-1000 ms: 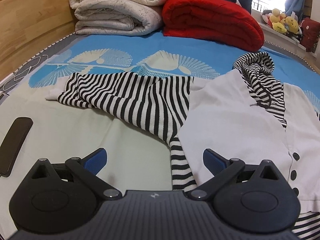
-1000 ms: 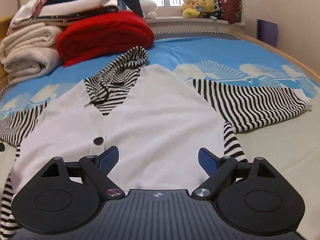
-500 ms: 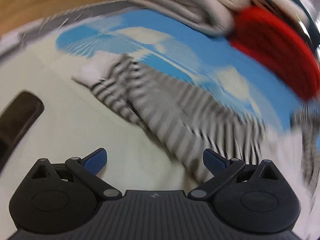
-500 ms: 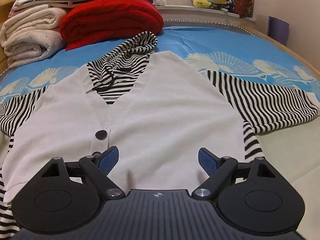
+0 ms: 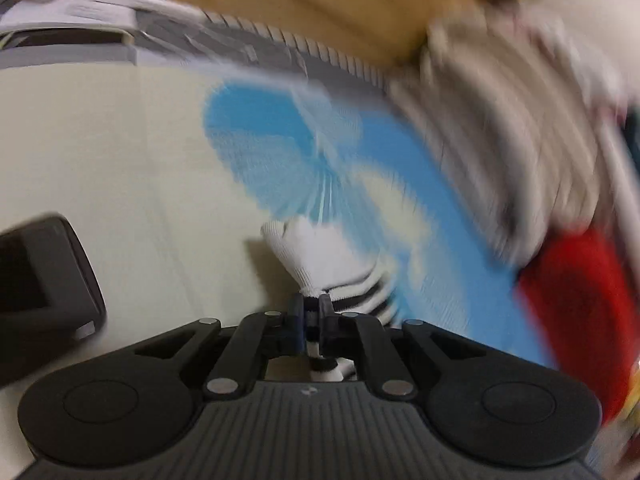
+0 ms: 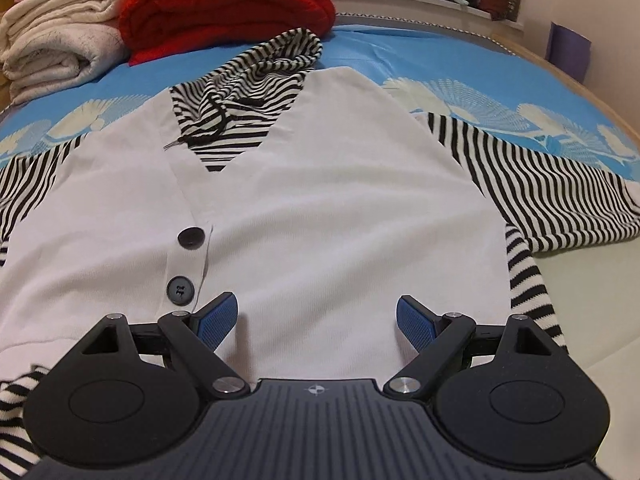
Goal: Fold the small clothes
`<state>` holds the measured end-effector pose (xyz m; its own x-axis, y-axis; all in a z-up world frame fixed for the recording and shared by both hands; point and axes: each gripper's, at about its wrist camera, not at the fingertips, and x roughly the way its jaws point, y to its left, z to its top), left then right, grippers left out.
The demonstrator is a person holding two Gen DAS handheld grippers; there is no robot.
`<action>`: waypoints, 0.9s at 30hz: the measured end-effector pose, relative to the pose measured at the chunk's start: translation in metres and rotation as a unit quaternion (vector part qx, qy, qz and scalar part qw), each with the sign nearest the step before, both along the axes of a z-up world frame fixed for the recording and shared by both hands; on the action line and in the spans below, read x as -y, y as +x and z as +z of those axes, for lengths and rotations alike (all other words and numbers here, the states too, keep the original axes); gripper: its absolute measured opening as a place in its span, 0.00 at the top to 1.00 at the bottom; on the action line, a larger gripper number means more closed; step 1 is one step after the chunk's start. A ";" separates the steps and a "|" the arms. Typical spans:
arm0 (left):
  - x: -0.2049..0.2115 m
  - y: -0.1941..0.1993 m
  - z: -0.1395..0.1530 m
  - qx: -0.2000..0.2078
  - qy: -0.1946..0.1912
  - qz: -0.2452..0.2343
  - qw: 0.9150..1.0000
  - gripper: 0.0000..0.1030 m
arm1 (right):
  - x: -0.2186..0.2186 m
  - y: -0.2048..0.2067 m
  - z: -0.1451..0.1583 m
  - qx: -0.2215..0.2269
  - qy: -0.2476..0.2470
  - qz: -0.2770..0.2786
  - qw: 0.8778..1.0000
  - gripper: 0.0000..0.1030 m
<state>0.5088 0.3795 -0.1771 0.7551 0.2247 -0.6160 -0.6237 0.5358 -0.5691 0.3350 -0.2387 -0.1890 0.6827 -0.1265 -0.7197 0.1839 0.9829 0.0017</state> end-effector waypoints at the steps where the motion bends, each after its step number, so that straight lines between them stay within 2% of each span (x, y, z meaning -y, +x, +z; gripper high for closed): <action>1: -0.005 -0.001 0.008 0.001 0.005 -0.001 1.000 0.94 | 0.000 0.000 0.001 0.001 -0.003 0.003 1.000 0.15; 4: -0.005 -0.003 0.027 0.024 0.023 -0.023 0.999 0.94 | 0.000 -0.002 0.005 0.006 0.003 0.010 1.000 0.15; 8: 0.014 -0.001 0.034 0.026 0.027 -0.047 0.998 0.94 | 0.004 -0.005 0.012 0.012 0.020 0.015 1.000 0.15; 11: 0.042 0.002 0.048 0.037 0.022 -0.069 0.997 0.94 | 0.006 -0.008 0.018 0.022 0.020 0.017 0.999 0.15; 14: 0.107 0.014 0.083 0.053 0.061 -0.140 0.987 0.94 | 0.015 -0.012 0.029 0.039 0.028 -0.002 0.999 0.15; 16: 0.173 0.022 0.114 0.076 0.091 -0.206 0.971 0.94 | 0.022 -0.014 0.036 0.052 0.038 -0.019 0.998 0.15; 18: 0.240 0.023 0.136 0.106 0.090 -0.270 0.953 0.94 | 0.031 -0.016 0.043 0.065 0.047 -0.033 0.996 0.15; 20: 0.321 0.017 0.153 0.134 0.085 -0.339 0.927 0.94 | 0.039 -0.019 0.050 0.079 0.051 -0.046 0.995 0.15; 21: 0.361 0.012 0.156 0.142 0.082 -0.377 0.912 0.93 | 0.043 -0.020 0.053 0.085 0.052 -0.052 0.994 0.15; 22: 0.407 0.001 0.151 0.149 0.077 -0.419 0.893 0.90 | 0.048 -0.022 0.055 0.091 0.052 -0.059 0.993 0.15; 23: 0.437 -0.007 0.144 0.143 0.078 -0.446 0.880 0.87 | 0.053 -0.023 0.057 0.096 0.055 -0.067 0.992 0.15; 24: 0.469 -0.015 0.131 0.128 0.086 -0.482 0.863 0.67 | 0.061 -0.025 0.059 0.099 0.062 -0.077 0.990 0.15; 25: 0.497 -0.024 0.115 0.104 0.103 -0.512 0.847 0.32 | 0.068 -0.026 0.060 0.100 0.069 -0.088 0.989 0.15; 26: 0.511 -0.031 0.102 0.081 0.125 -0.519 0.842 0.17 | 0.076 -0.027 0.060 0.099 0.079 -0.097 0.987 0.15; 27: 0.519 -0.039 0.090 0.057 0.154 -0.513 0.842 0.07 | 0.084 -0.029 0.061 0.099 0.092 -0.108 0.985 0.15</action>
